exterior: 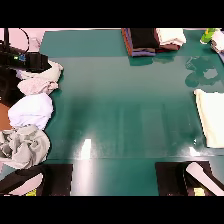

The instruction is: Fold the shirts.

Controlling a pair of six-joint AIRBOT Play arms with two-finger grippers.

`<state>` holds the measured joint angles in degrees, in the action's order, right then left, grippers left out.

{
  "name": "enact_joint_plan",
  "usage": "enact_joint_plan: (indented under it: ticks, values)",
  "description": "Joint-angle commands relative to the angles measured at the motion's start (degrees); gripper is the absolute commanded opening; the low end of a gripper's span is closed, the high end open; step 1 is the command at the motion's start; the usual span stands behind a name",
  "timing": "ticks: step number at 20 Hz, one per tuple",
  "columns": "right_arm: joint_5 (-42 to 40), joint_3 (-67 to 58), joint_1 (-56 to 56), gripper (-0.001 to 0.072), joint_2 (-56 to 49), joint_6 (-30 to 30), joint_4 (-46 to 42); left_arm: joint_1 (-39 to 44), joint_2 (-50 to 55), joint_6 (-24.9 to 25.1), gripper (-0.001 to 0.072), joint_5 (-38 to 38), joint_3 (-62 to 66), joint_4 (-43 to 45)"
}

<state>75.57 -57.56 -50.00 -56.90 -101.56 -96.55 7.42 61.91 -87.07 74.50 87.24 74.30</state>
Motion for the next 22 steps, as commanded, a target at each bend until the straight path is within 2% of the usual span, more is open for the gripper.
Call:
enact_joint_plan:
  ticks: [1,4,5,7,12,15,18,19,20,22]
  values:
    - [0.42,-7.41,-1.42,0.0412,0.20,2.75,1.20,0.04,0.02,0.17,0.0022,-0.09,-0.02,-1.07]
    - [0.66,-12.85,4.04,0.0412,0.22,4.92,12.13,0.04,0.02,0.15,0.0022,-0.66,-0.02,-2.84]
    - [1.44,-13.46,7.85,0.0413,0.22,7.04,17.84,0.04,0.02,0.17,0.0022,-0.83,-0.02,-2.93]
    - [2.36,-13.49,17.46,0.0412,0.15,7.17,24.50,0.04,0.02,0.15,0.0022,-1.81,-0.02,-2.91]
    - [-0.17,-13.51,45.66,0.0412,-1.70,8.26,22.88,0.02,0.02,0.57,0.0022,-2.95,-0.02,-1.88]
    - [-0.42,-13.51,56.70,0.0407,-4.68,8.24,22.93,0.02,0.02,0.52,0.0022,-3.04,0.00,-2.08]
    - [-0.39,-13.51,62.97,0.0389,-7.19,8.26,22.95,0.02,0.02,0.52,0.0022,-3.04,0.00,-2.08]
    - [-0.39,-13.51,64.08,0.0238,-7.87,8.26,23.02,0.04,0.02,0.52,0.0022,-3.06,0.00,-2.08]
    - [-0.31,-13.51,64.83,0.0021,-8.39,8.26,22.99,0.02,0.02,0.52,0.0022,-3.04,-0.02,-2.08]
    - [-0.13,-13.51,65.35,0.0018,-8.72,8.28,22.99,0.04,0.02,0.52,0.0022,-3.04,-0.02,-2.10]
